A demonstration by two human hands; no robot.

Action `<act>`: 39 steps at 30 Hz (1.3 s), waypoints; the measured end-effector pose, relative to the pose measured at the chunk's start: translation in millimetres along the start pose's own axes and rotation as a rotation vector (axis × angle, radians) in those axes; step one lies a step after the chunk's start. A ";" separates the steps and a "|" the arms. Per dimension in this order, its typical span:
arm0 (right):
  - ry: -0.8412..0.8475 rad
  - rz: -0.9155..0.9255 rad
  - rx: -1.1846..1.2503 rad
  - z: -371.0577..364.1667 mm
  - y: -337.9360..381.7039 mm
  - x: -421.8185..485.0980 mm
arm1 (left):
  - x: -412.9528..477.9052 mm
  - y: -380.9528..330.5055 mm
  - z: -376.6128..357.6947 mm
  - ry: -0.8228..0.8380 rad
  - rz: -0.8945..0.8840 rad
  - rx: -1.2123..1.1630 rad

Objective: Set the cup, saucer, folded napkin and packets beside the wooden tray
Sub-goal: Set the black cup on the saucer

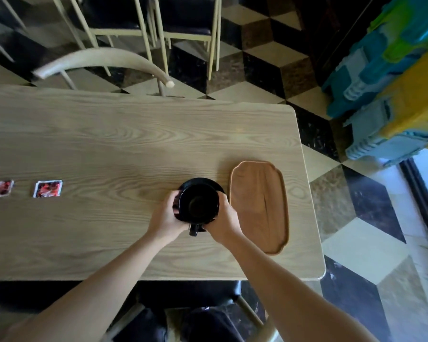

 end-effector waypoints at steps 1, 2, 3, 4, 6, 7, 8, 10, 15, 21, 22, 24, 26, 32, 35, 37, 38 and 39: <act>-0.002 -0.006 0.003 -1.2 -2.7 2.6 | 1.9 1.2 -1.7 -0.001 -0.002 0.008; -0.004 -0.007 0.009 -1.3 -4.4 4.5 | 3.2 1.2 -3.0 0.000 -0.002 0.017; -0.003 -0.009 0.014 -1.5 -5.7 6.2 | 4.3 1.5 -3.8 -0.002 -0.006 0.021; 0.000 -0.009 0.014 -1.8 -7.3 7.9 | 5.2 2.9 -4.7 -0.003 -0.003 0.022; 0.008 -0.015 0.020 -2.3 -10.2 10.7 | 6.8 3.7 -6.3 -0.002 -0.002 0.010; 0.011 -0.019 0.024 -2.3 -11.5 11.9 | 7.5 3.9 -6.6 -0.006 -0.005 0.009; 0.013 -0.022 0.029 -2.2 -12.3 12.8 | 7.9 3.7 -6.4 -0.010 -0.005 0.012; 0.024 -0.023 0.033 -2.6 -13.5 15.1 | 9.6 3.3 -6.2 -0.006 -0.001 0.023; 0.045 -0.037 0.025 -5.0 -17.2 17.7 | 12.2 3.9 -9.5 0.037 0.010 0.032; 0.070 -0.036 -0.026 -6.9 -17.0 19.3 | 10.3 2.1 -10.5 0.044 0.008 0.047; 0.072 -0.038 -0.033 -7.3 -17.2 19.8 | 10.0 2.7 -10.8 0.043 0.012 0.042; 0.074 -0.040 -0.044 -7.5 -17.4 20.3 | 9.5 2.8 -10.3 0.031 0.012 0.041; 0.073 -0.048 -0.045 -6.4 -17.4 19.7 | 7.8 1.5 -10.4 0.027 0.007 0.039; 0.038 -0.034 -0.096 1.2 -6.6 10.5 | -1.1 1.2 -6.5 0.086 0.044 0.055; 0.023 -0.065 -0.121 6.6 -0.7 -1.1 | -11.0 -1.7 7.6 0.111 0.044 0.086; -0.007 -0.065 -0.147 13.8 10.6 -11.5 | -17.8 -4.1 22.6 0.117 0.033 0.149; -0.025 -0.052 -0.175 17.9 19.7 -17.4 | -21.4 -5.8 31.5 0.118 0.026 0.183; -0.048 -0.029 -0.204 22.4 30.4 -23.5 | -25.3 -8.5 41.8 0.118 0.016 0.212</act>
Point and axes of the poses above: each hand's wrist, its own x-axis towards the middle knuckle, its own z-axis out of the back of the hand, y = z × x, the point moved 10 cm from there along x, towards the middle knuckle, and after that the axes turned 5 degrees about x, right-handed, at the moved point
